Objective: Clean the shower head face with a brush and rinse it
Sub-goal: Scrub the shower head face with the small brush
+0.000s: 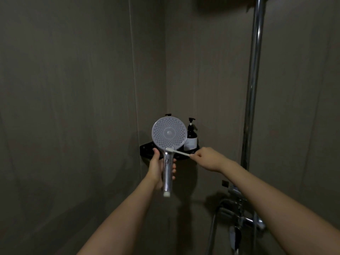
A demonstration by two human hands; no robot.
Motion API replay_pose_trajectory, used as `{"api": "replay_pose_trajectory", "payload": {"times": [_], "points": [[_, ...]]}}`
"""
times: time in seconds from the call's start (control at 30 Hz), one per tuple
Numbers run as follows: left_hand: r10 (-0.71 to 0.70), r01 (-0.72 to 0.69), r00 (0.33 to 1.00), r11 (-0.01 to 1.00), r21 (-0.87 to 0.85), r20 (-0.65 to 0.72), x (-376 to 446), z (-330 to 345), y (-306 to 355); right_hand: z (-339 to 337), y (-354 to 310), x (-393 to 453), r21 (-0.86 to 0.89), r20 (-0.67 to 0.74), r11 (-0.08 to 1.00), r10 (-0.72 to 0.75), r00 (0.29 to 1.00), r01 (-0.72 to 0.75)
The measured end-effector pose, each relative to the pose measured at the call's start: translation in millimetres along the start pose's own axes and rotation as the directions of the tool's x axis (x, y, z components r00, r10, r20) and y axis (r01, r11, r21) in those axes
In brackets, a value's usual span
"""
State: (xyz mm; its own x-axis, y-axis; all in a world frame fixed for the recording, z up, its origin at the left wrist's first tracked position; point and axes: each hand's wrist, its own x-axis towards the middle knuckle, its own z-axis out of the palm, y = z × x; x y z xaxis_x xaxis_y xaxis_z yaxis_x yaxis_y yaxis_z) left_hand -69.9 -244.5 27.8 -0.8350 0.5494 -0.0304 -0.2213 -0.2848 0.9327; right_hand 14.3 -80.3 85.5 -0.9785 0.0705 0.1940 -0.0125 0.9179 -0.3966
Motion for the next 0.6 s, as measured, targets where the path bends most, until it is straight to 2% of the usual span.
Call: {"api": "replay_pose_trajectory", "payload": {"times": [0.13,0.2,0.23,0.33,0.37,0.43,0.5,0.53,0.6], "points": [[0.049,-0.048,0.998,0.998,-0.048,0.03,3,6,1,3,-4,-3,-0.148,0.285,0.989,0.064,0.956,-0.022],[0.049,-0.047,0.998,0.997,-0.063,0.033,3,5,1,0,-4,-5,-0.158,0.327,0.987,0.055,0.943,-0.003],[0.037,-0.035,0.999,0.999,-0.04,0.028,4,5,0,-3,-3,-4,-0.138,0.276,0.99,0.022,0.961,0.017],[0.019,-0.018,0.999,1.0,-0.011,0.042,3,5,-1,-6,2,2,-0.004,-0.032,1.0,-0.018,0.999,0.018],[0.022,-0.022,0.999,1.0,-0.014,0.047,4,5,0,-6,1,2,-0.007,-0.045,1.0,-0.01,0.999,0.01],[0.03,-0.029,0.999,0.999,-0.012,0.04,5,5,2,-2,-3,-3,-0.116,0.148,0.993,0.021,0.989,-0.004],[0.022,-0.021,0.999,1.0,-0.006,0.03,6,4,3,3,-7,-9,-0.222,0.392,0.975,0.096,0.915,-0.008],[0.017,-0.017,0.999,1.0,-0.008,0.027,6,4,2,4,-7,-11,-0.228,0.445,0.974,0.112,0.888,-0.009],[0.018,-0.018,1.0,1.0,-0.013,0.013,5,4,0,-1,-7,-10,-0.19,0.367,0.982,0.052,0.929,0.02]]}}
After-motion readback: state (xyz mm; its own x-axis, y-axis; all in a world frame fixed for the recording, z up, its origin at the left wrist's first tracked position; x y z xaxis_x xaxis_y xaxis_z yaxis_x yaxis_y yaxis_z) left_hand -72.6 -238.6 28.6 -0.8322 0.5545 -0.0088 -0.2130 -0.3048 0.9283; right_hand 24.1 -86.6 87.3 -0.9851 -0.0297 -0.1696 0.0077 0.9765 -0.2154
